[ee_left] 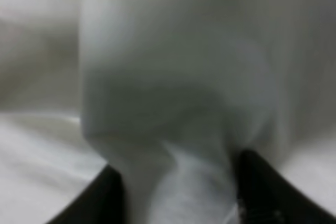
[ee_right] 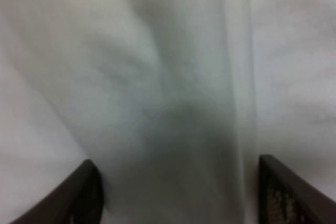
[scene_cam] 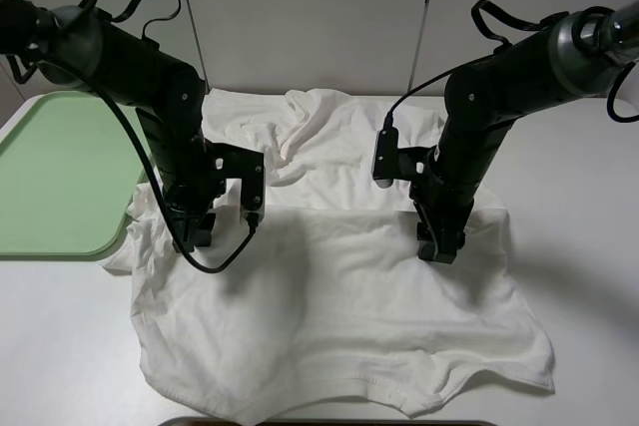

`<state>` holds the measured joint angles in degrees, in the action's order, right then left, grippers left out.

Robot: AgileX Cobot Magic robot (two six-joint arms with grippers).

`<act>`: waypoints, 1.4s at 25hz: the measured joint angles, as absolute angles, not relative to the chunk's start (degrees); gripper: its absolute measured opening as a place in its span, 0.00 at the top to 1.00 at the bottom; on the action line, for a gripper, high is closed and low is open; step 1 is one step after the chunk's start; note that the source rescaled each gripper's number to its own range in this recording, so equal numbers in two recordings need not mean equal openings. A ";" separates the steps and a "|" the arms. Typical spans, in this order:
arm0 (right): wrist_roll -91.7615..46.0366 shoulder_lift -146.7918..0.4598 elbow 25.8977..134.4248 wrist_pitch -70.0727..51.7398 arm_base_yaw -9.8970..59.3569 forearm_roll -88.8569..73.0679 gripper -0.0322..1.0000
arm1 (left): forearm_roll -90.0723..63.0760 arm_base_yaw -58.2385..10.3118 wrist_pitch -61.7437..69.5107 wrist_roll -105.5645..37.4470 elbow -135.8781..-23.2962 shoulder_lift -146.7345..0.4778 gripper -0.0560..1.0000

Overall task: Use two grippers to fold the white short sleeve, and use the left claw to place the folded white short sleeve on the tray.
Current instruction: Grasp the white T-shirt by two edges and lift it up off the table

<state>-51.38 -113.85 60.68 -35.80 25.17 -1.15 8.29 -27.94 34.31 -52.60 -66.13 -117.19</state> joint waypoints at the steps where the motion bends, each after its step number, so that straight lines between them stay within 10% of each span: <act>1: -51.38 -113.85 60.68 -35.80 25.17 -1.15 0.33 | 8.29 -27.94 34.31 -52.60 -66.13 -117.19 0.57; 6: -51.38 -113.85 60.68 -35.80 25.17 -1.15 0.38 | 9.57 -27.94 34.36 -52.60 -66.13 -117.19 0.90; 9: -51.38 -113.85 60.68 -35.80 25.17 -1.20 0.46 | 10.37 -27.94 34.36 -52.60 -66.13 -117.19 0.92; 15: -51.38 -113.85 60.68 -35.55 25.17 -1.37 0.97 | 10.59 -27.94 34.65 -52.51 -66.13 -117.19 0.92; 35: -46.01 -111.82 61.33 -42.01 25.23 0.76 0.97 | 10.52 -27.99 36.12 -46.49 -66.13 -109.96 0.92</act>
